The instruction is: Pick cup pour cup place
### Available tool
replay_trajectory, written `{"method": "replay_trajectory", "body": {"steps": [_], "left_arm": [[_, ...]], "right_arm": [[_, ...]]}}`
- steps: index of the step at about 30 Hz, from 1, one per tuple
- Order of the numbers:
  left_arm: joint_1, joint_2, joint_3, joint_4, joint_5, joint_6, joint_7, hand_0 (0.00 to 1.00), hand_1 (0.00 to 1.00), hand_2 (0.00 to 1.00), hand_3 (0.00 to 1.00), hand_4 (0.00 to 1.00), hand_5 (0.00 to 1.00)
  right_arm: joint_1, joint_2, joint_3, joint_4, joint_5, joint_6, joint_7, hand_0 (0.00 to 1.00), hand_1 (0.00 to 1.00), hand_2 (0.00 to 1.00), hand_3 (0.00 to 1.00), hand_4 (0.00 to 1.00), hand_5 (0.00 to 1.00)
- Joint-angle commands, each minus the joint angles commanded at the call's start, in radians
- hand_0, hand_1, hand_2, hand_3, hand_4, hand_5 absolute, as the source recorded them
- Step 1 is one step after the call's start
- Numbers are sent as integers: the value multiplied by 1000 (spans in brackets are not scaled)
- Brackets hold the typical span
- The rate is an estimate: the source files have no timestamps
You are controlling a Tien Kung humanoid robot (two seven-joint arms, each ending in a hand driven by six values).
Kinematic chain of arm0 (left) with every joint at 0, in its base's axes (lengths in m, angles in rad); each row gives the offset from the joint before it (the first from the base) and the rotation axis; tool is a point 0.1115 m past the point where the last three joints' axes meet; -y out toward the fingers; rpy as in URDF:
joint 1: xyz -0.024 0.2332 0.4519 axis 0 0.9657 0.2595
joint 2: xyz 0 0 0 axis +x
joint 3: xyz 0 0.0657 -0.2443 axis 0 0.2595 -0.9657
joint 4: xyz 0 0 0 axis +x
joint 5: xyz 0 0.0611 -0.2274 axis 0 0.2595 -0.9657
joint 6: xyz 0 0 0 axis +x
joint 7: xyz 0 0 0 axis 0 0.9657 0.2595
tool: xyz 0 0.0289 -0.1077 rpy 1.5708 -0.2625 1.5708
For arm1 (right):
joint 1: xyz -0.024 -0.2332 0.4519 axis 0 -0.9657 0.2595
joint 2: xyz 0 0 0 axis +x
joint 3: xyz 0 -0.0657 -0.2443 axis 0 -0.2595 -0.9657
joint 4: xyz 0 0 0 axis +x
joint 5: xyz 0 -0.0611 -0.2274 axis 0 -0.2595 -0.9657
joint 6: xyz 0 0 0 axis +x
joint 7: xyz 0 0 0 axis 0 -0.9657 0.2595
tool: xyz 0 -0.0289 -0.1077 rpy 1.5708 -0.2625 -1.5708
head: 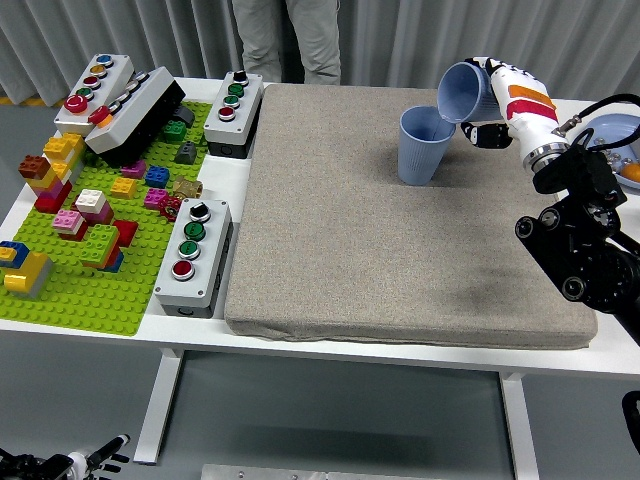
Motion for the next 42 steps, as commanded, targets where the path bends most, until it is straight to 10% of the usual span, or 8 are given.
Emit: {"method": "replay_trajectory", "body": {"steps": [42], "left_arm": [[0, 3, -39, 0, 30, -3, 8, 843, 856, 901, 791, 601, 998]], "right_arm": [[53, -33, -147, 17, -61, -4, -106, 804, 662, 540, 569, 675, 22]]}}
